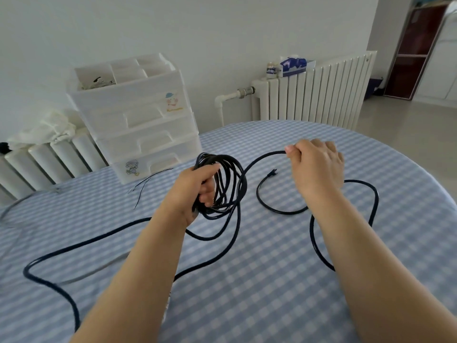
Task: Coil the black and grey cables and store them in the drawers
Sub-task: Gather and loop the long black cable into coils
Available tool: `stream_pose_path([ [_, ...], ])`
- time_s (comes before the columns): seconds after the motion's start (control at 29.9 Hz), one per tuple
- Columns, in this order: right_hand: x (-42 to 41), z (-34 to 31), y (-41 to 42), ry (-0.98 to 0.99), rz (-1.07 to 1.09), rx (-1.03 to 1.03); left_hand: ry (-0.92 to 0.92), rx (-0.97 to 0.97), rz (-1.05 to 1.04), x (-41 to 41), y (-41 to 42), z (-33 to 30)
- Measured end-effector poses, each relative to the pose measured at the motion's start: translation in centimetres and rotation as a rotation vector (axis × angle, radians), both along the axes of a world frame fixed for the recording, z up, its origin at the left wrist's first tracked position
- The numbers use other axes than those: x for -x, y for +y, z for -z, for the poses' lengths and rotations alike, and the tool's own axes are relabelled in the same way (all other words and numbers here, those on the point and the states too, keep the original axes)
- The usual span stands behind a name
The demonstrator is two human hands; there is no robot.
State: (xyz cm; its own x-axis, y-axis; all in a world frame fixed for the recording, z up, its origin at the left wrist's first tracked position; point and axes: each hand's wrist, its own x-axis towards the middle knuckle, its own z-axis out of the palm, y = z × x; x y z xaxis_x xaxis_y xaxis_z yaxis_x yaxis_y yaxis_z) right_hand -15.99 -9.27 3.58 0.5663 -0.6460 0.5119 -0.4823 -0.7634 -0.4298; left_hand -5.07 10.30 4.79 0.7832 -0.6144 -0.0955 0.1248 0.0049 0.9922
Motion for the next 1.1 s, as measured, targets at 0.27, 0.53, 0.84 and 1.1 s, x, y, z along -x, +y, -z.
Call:
stream_pose_path([
  [0.27,-0.8,-0.1,7.3,-0.094,-0.518,0.195,-0.358,-0.182,-0.142,1.1,-1.1,0.4],
  [0.53,-0.8,0.4,6.1,0.188,-0.544,-0.495,-0.161,0.082,-0.151,1.1,-0.6,-0.9],
  [0.84,0.0,-0.3,5.1,0.249,-0.838,-0.891,0.261,0.477,-0.075,0.1,0.7,-1.6],
  [1.1,-0.7,0.3,7.8,-0.048,-0.717,-0.788,0.512,0.653,-0.107,0.4,-0.4,-0.7],
])
